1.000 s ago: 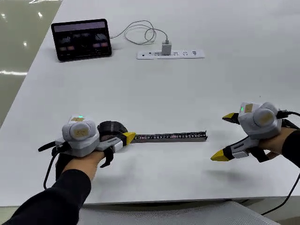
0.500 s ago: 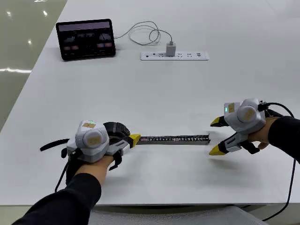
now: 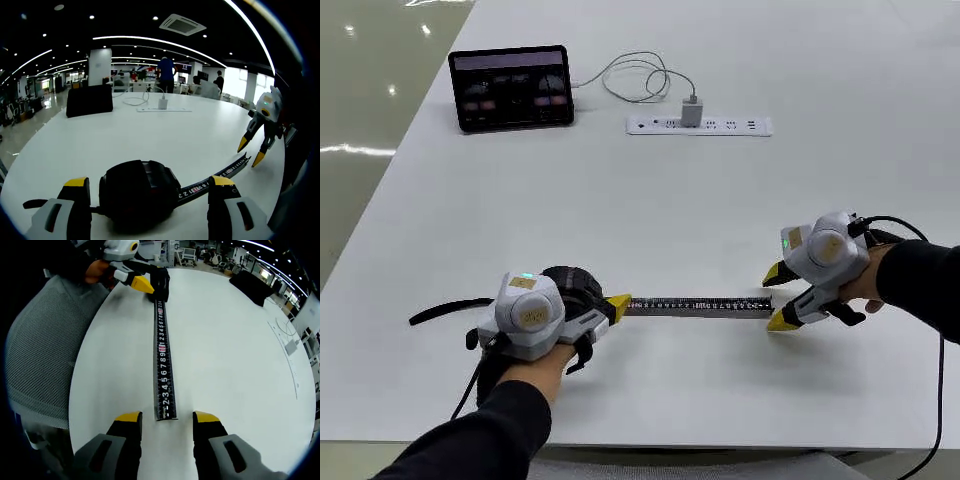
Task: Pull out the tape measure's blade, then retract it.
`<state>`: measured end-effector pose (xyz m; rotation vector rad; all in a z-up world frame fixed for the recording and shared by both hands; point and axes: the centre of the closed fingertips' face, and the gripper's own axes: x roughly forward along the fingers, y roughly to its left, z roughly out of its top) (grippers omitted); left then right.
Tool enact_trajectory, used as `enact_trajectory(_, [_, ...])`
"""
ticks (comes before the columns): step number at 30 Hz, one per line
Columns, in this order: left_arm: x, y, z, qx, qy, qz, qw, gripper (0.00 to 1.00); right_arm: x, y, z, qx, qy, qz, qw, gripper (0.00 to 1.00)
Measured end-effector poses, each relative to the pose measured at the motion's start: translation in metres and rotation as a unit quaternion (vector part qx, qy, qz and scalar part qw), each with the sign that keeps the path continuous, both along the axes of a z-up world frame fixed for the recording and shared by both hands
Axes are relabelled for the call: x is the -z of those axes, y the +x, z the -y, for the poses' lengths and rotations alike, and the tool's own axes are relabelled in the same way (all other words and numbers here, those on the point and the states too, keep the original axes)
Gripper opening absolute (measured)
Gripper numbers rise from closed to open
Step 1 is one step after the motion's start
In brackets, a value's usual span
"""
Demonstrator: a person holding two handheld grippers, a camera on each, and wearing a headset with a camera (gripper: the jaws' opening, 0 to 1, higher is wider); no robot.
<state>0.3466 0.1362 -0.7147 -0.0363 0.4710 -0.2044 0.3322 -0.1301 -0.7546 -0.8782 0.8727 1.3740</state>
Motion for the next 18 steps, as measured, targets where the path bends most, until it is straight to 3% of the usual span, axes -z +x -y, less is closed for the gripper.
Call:
enact_trajectory(5, [-0.0055, 0.0011, -0.0042, -0.006, -0.009, 0.009, 0.9999, 0.93, 0.0040, 0.0005, 0.0034, -0.006, -0.006, -0.004, 1.0000, 0.25])
enact_trajectory(9, [-0.0038, 0.0004, -0.0061, -0.006, -0.006, 0.007, 0.9999, 0.92, 0.0022, -0.0039, 0.0021, -0.008, -0.006, -0.018, 0.9998, 0.12])
enact_trajectory(18, [-0.0021, 0.0016, -0.0044, -0.004, -0.006, 0.006, 1.0000, 0.89, 0.0053, 0.0004, 0.0037, -0.015, -0.014, -0.011, 0.9997, 0.12])
